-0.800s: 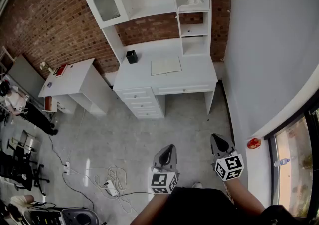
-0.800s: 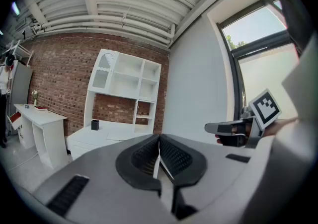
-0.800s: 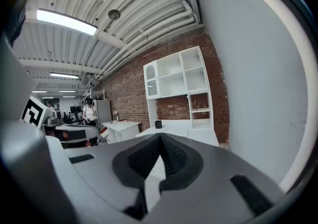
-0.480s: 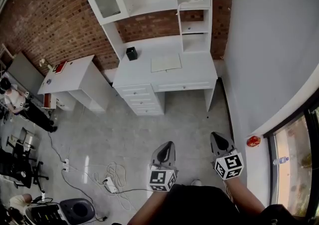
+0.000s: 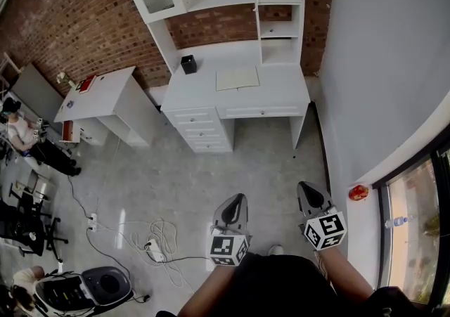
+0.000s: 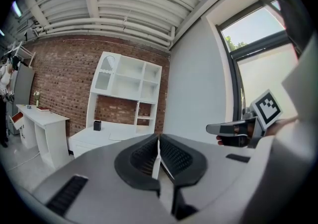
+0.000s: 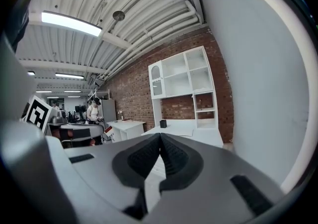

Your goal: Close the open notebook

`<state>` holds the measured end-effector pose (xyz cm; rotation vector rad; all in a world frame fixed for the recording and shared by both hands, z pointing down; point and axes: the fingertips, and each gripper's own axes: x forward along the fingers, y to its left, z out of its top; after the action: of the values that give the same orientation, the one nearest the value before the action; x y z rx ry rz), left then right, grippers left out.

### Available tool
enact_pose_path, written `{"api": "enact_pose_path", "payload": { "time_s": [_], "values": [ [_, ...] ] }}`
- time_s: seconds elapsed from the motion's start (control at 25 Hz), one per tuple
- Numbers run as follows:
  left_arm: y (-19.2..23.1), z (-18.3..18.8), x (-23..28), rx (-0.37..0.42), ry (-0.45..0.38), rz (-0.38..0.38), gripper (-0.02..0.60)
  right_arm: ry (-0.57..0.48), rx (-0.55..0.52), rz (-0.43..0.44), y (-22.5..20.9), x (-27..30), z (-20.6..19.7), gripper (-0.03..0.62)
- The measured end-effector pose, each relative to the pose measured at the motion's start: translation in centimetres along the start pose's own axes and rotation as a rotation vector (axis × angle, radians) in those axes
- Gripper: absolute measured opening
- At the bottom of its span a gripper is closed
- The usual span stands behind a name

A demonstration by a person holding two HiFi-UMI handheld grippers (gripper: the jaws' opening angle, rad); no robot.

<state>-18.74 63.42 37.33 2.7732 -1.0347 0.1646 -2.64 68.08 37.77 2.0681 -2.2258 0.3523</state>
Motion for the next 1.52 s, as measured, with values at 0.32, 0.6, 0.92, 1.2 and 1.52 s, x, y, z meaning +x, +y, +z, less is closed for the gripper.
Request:
{"api": "enact_pose_path", "payload": {
  "time_s": [0.32,0.6,0.92,1.2,1.52],
  "values": [
    [-0.4,0.0,-0.9,-0.015,0.002,-0.032,0.032,-0.022,0.005,-0.025,-0.2,-1.4,0.4,0.122],
    [-0.3,-1.4,-1.3,-0.009,0.021,-0.005,0.251,-0.004,0.026,-0.089,-2.3,-2.6,-1.2,0.278],
    [-0.3,-2.6,-1.2,0.005,0.029,0.055,0.258,0.004,0.052,-0.046,-3.2,-2.9,-3.2,0.293],
    [-0.5,-4.6,0.6,-0.048,0.102,-0.033,0.258,0.018,0.064,-0.036,-3.7,-0.2,-4.3,0.295],
    [4.4,-4.6,7.5,-0.056,0.079,-0.043,0.258,0.072,0.054,-0.034,-4.6,6.6,-5.0,0.294]
  ]
}}
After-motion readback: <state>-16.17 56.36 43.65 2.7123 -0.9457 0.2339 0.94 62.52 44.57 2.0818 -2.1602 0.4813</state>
